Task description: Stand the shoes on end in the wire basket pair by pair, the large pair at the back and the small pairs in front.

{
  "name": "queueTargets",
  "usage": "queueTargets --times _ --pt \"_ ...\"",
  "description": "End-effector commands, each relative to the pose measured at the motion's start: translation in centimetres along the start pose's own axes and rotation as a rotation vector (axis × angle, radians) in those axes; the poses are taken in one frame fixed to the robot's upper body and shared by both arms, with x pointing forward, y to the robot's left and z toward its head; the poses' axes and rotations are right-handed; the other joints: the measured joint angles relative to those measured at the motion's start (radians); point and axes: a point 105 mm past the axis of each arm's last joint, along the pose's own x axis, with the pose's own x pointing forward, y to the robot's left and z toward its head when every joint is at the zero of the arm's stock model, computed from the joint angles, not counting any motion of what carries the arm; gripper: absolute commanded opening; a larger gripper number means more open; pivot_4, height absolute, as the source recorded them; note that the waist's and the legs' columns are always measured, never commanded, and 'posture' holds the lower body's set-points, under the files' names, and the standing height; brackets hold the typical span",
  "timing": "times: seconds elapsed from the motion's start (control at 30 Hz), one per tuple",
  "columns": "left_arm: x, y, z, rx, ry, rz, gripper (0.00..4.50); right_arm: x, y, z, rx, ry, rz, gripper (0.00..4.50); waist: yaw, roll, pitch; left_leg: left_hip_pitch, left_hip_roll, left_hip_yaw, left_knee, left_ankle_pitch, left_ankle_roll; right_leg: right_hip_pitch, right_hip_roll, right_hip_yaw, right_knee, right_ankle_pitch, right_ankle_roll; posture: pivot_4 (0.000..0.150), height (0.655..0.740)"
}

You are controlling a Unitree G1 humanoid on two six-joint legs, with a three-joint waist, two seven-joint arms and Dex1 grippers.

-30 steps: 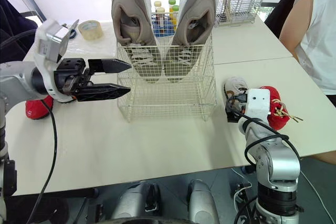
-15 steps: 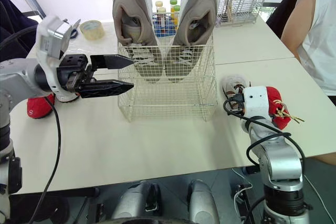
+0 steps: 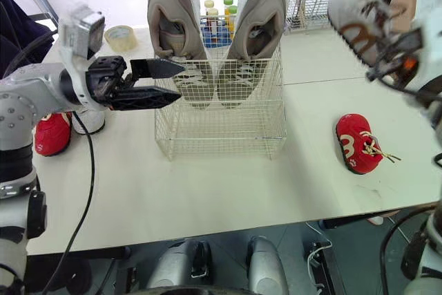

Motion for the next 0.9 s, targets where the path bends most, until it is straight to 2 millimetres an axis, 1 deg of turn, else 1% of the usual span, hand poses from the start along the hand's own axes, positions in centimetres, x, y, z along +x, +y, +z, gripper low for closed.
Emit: queueTargets --times 0.03,0.1,0.13,0.2,0.27,0.33,0.43,0.57,0.63,0.8,0.9 --pt "-0.9 0.2 1.9 -0.041 -0.057 -0.005 4.22 -0.6 1.8 5.4 -0.108 -0.252 0.200 0.02 0.000 -0.002 0.001 0.001 0.000 0.000 0.000 0.000 0.000 0.000 0.001 0.000 0.000 0.000 0.000 0.150 0.7400" --pt "-1.3 0.4 2.4 -0.074 -0.057 -0.011 4.22 -0.5 3.7 6.5 -0.184 -0.292 0.347 0.02 -0.003 -0.002 0.003 0.001 0.000 0.000 0.000 0.001 -0.001 0.000 0.002 0.000 0.001 0.000 0.000 0.150 0.7400" --pt "-1.5 0.5 2.6 -0.084 -0.057 -0.011 4.22 -0.4 4.3 6.7 -0.201 -0.302 0.394 0.02 -0.005 -0.004 0.004 0.001 0.001 0.000 0.000 0.001 -0.001 0.000 0.002 0.000 0.000 0.000 0.000 0.150 0.7400" --pt "-2.0 0.7 3.4 -0.111 -0.065 -0.007 4.22 -0.2 5.6 7.5 -0.206 -0.334 0.501 0.02 -0.005 -0.005 0.004 0.002 0.001 0.001 0.000 0.001 -0.001 0.001 0.002 0.000 0.000 0.000 0.000 0.150 0.7400" --pt "-2.8 0.5 4.6 -0.133 -0.069 0.006 4.22 0.1 7.3 8.4 -0.194 -0.386 0.632 0.02 -0.005 -0.005 0.006 0.002 0.001 0.001 0.001 0.001 -0.001 0.000 0.001 0.001 0.001 0.000 0.000 0.150 0.7400" --pt "-3.4 0.2 5.5 -0.152 -0.072 0.002 4.22 0.5 8.5 8.7 -0.206 -0.413 0.702 0.02 -0.004 -0.006 0.007 0.002 0.002 0.001 0.001 0.001 -0.001 0.000 0.001 0.001 0.001 0.000 0.000 0.150 0.7400" --pt "-3.8 -0.6 6.4 -0.182 -0.070 -0.009 4.22 1.3 9.9 8.2 -0.231 -0.436 0.773 0.02 0.000 -0.007 0.007 0.002 0.002 0.001 0.000 0.001 -0.001 0.000 0.001 0.001 0.001 0.000 0.000 0.150 0.7400" --pt "-3.8 -0.7 6.4 -0.208 -0.068 -0.006 4.22 1.9 11.1 7.9 -0.264 -0.463 0.828 0.02 0.003 -0.008 0.007 0.002 0.001 0.002 0.001 0.001 -0.001 0.001 0.000 0.001 0.002 0.000 0.000 0.150 0.7400" --pt "-3.6 -0.7 6.2 -0.217 -0.068 -0.006 4.22 2.1 11.5 8.0 -0.274 -0.483 0.842 0.02 0.001 -0.008 0.007 0.002 0.001 0.002 0.001 0.001 -0.001 0.001 0.000 0.001 0.002 0.000 0.000 0.150 0.7400" --pt "-3.0 -0.5 5.3 -0.235 -0.046 -0.012 4.22 2.2 12.8 8.5 -0.303 -0.526 0.887 0.02 -0.002 -0.008 0.007 0.002 0.001 0.002 0.001 0.001 -0.001 0.000 0.000 0.001 0.003 0.000 0.000 0.150 0.7400" --pt "-2.7 -0.5 4.6 -0.241 -0.024 -0.016 4.22 2.1 13.2 8.6 -0.311 -0.534 0.902 0.02 -0.002 -0.008 0.007 0.002 0.001 0.002 0.001 0.001 -0.001 0.000 0.000 0.001 0.003 0.000 0.000 0.150 0.7400"
